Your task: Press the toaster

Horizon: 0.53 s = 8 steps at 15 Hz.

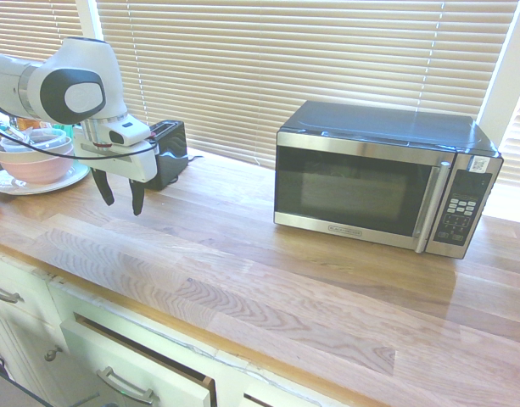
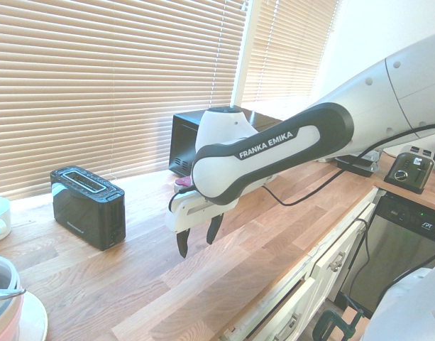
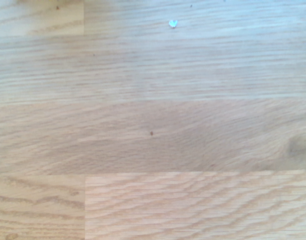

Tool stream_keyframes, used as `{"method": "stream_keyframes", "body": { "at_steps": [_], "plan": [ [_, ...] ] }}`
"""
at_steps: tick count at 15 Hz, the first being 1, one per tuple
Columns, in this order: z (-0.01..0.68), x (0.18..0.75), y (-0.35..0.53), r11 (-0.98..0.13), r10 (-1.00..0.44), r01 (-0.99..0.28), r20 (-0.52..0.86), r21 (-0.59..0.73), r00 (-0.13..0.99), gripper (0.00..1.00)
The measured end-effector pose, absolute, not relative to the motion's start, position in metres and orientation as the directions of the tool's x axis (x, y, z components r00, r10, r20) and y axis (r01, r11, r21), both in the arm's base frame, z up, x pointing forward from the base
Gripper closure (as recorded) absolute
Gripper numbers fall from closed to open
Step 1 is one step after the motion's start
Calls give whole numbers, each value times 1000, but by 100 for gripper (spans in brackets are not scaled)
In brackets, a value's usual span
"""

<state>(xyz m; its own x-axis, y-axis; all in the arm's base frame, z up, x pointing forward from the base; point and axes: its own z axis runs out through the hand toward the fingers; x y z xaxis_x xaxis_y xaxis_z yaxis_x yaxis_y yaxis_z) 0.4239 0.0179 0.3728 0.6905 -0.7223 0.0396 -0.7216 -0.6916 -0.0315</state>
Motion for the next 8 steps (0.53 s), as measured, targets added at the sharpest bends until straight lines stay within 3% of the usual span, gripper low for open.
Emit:
{"method": "stream_keyframes", "body": {
  "at_steps": [8],
  "plan": [
    [372,425,22,-701,-713,-713,39,-29,700,0]
  ]
}}
